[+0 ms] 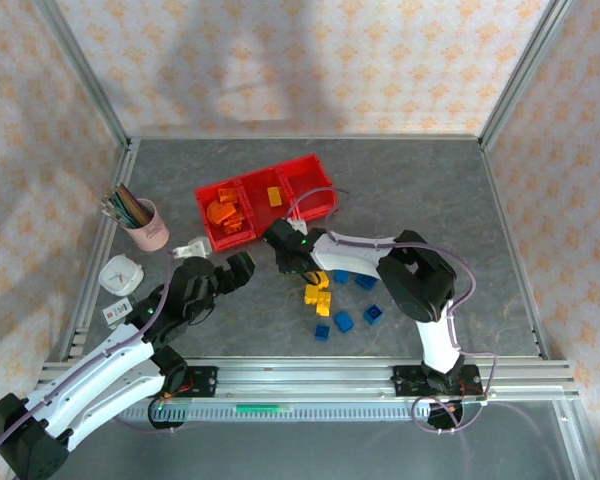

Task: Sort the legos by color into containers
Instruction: Pick up the lego from the center of the table.

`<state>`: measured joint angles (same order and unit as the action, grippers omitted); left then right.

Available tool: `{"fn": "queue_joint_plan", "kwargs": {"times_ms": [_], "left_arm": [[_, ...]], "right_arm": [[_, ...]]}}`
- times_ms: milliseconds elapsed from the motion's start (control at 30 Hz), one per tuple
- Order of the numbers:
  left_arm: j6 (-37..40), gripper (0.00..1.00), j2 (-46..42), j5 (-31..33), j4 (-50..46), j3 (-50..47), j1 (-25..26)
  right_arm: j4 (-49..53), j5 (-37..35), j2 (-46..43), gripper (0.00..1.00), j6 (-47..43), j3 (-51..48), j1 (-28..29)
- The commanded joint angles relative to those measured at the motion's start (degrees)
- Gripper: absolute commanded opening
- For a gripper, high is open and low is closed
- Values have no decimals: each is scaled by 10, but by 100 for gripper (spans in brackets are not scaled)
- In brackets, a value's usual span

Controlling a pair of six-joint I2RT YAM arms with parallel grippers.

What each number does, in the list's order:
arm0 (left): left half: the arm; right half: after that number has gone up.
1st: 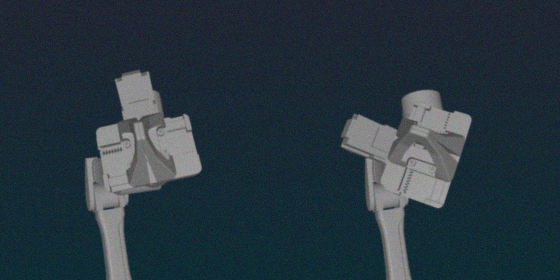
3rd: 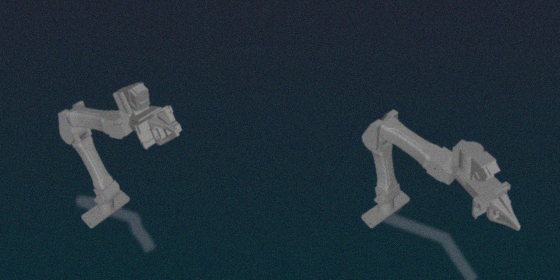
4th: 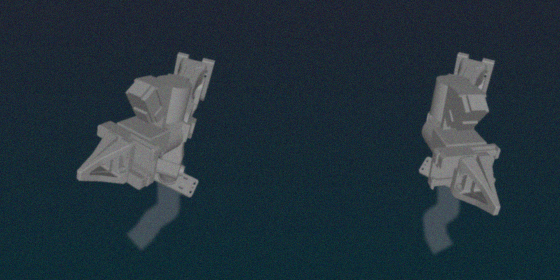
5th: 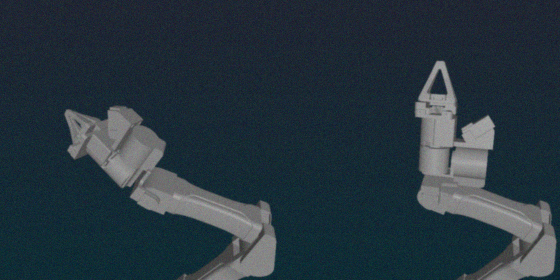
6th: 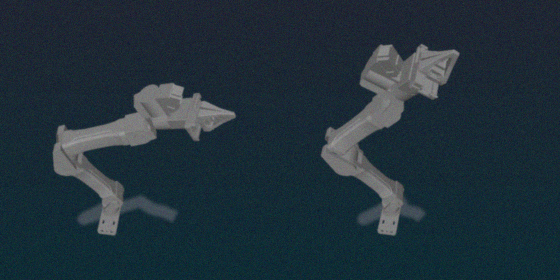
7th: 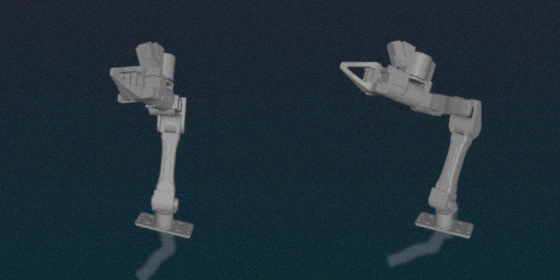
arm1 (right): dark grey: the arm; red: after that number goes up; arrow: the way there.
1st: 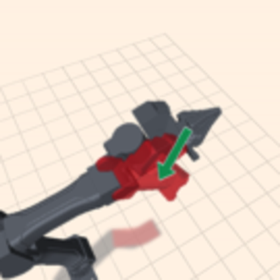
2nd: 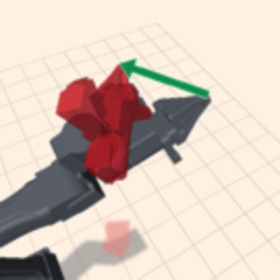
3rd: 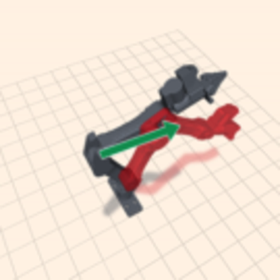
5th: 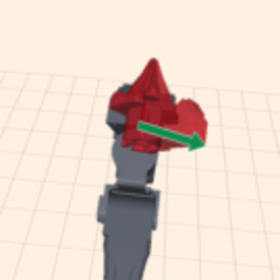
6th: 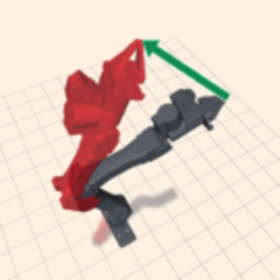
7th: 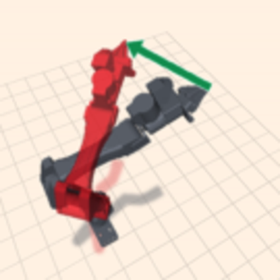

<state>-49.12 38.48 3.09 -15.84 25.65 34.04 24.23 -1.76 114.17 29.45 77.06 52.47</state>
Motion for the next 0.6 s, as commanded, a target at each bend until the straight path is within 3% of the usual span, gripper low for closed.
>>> {"fn": "queue_joint_plan", "kwargs": {"times_ms": [0, 567], "left_arm": [[-4, 99, -7, 16, -14, -3, 3], [4, 99, 4, 32, -38, 32, 2]], "right_arm": [[22, -21, 11, 30, -7, 16, 2], [11, 14, -53, 25, -36, 66, -36]]}}
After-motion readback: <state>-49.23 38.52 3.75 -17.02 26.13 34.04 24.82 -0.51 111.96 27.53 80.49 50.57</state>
